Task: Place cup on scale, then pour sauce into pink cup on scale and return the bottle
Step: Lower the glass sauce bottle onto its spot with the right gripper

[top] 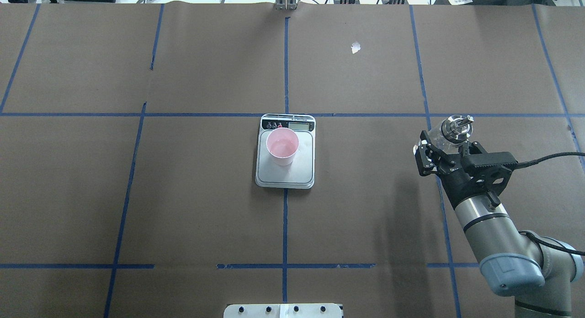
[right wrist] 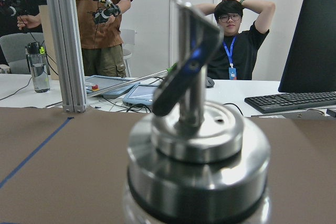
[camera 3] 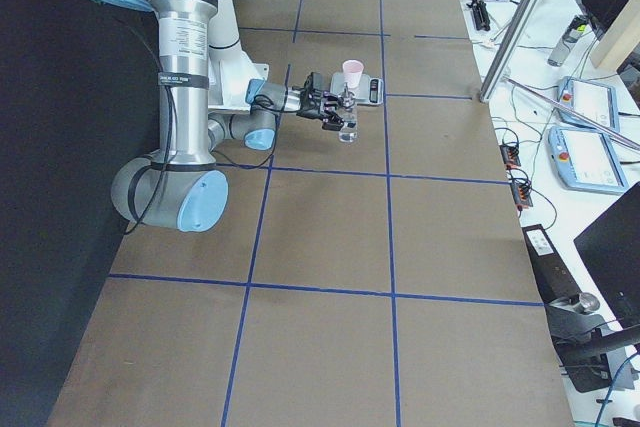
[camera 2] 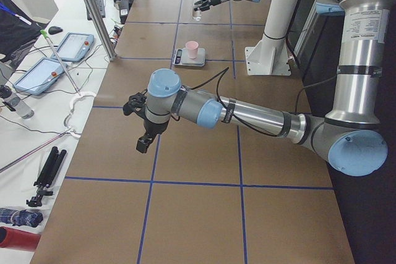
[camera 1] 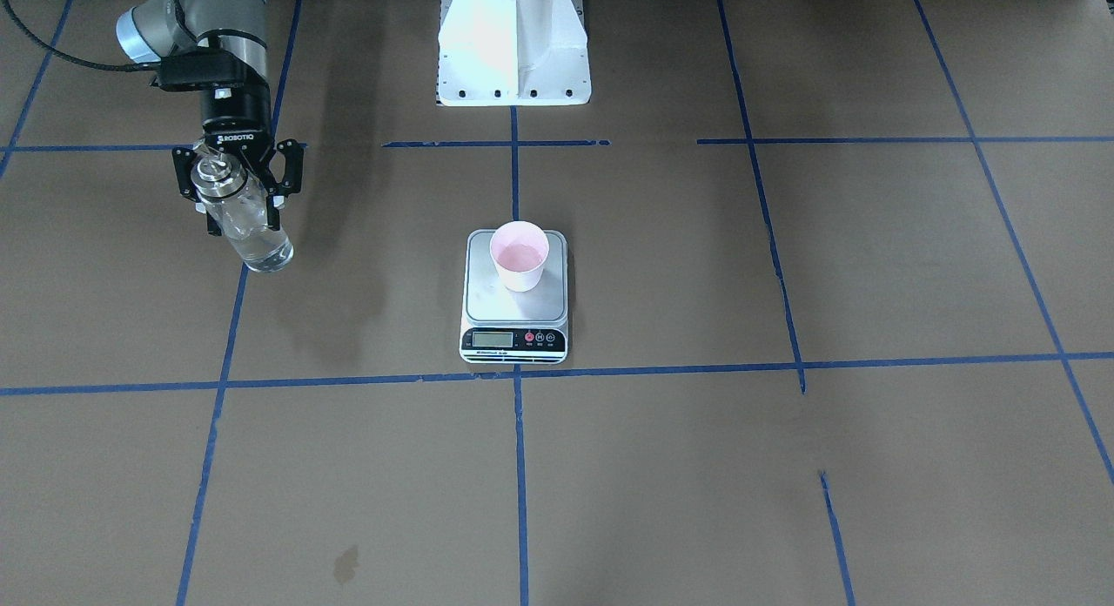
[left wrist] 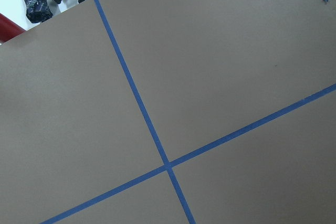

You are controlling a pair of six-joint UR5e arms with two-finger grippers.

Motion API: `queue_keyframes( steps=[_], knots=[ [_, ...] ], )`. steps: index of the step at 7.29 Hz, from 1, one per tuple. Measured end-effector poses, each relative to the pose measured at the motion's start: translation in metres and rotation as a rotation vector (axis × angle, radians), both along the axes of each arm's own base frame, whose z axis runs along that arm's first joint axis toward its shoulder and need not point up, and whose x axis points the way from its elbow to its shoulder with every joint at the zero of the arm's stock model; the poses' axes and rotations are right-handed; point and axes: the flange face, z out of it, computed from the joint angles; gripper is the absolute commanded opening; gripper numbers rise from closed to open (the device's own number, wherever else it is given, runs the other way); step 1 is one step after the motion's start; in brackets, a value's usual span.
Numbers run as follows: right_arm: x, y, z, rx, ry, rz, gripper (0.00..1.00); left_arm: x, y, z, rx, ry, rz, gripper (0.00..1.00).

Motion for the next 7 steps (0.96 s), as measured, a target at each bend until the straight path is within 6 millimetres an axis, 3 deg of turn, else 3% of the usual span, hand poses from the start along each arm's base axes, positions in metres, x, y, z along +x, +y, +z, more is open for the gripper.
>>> queue_keyframes(
  steps=[4, 7],
  knots=[
    [-0.012, -0.001, 0.044, -0.037, 0.019, 0.012, 0.00, 0.001, -0.003, -0.004, 0.005, 0.002, -0.001, 1.00],
    [-0.020, -0.001, 0.059, -0.059, 0.026, -0.006, 0.00, 0.001, -0.005, -0.007, 0.009, 0.002, -0.001, 1.00]
  ],
)
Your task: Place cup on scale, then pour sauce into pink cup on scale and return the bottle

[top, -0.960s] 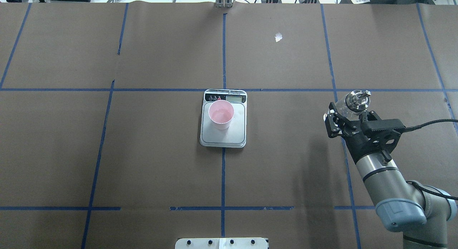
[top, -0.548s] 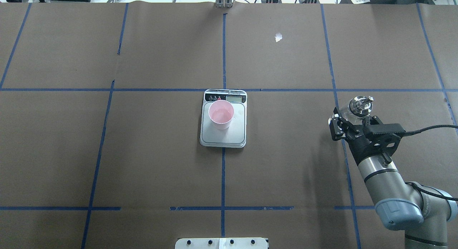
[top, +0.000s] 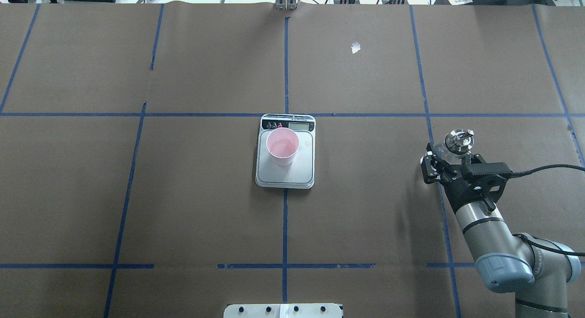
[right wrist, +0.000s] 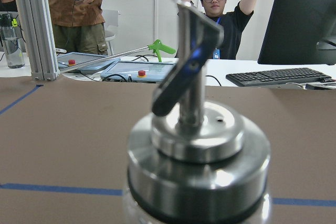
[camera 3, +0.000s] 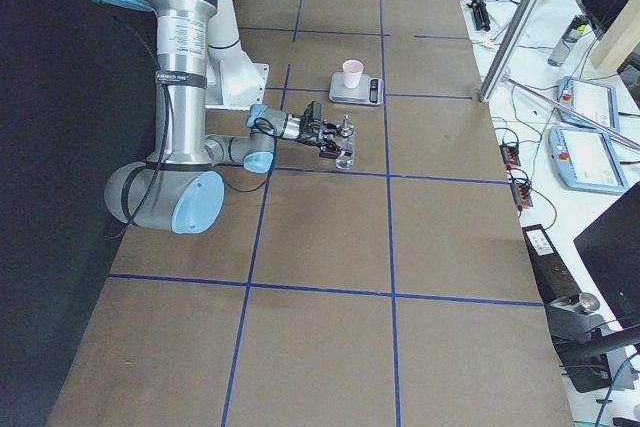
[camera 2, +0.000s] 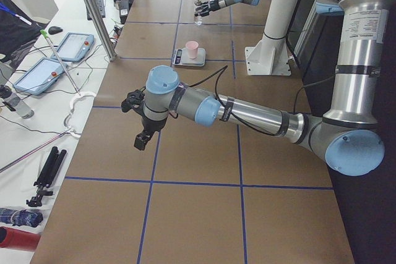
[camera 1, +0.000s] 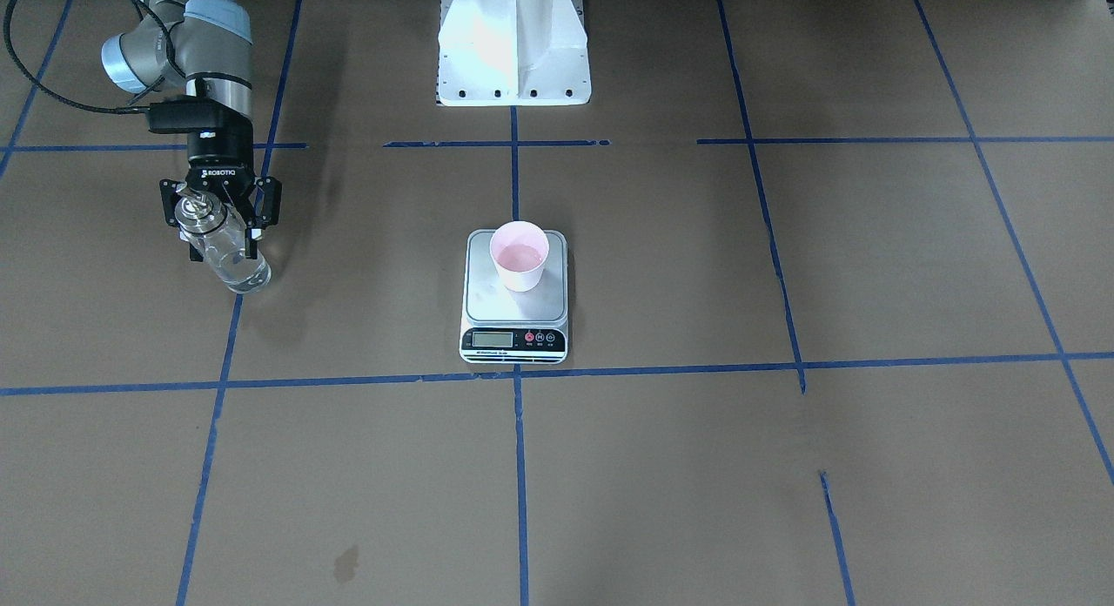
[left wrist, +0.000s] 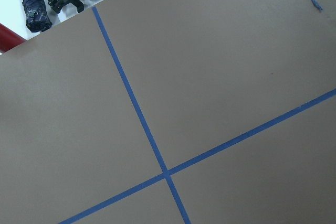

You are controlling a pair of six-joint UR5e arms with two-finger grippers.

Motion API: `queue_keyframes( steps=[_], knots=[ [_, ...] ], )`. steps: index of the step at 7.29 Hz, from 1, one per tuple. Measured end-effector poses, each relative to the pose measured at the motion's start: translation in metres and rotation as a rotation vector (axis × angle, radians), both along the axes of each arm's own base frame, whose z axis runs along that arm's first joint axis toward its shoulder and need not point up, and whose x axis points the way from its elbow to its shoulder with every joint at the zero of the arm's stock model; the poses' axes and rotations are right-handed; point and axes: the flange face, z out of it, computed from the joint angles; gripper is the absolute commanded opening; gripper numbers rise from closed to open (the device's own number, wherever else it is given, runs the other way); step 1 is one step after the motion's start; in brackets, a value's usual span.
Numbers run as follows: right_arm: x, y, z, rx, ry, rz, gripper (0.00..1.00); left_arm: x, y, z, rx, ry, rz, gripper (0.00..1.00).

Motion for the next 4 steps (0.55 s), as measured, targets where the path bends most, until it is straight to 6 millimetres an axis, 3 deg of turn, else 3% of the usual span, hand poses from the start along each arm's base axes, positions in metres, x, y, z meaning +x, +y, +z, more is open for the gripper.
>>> queue_keyframes(
  steps=[4],
  knots=[
    [-0.0057, 0.0018, 0.0017, -0.025, -0.008, -0.043, 0.00, 0.0005, -0.0004, -0.0007, 0.002, 0.000, 0.001, 1.00]
  ],
)
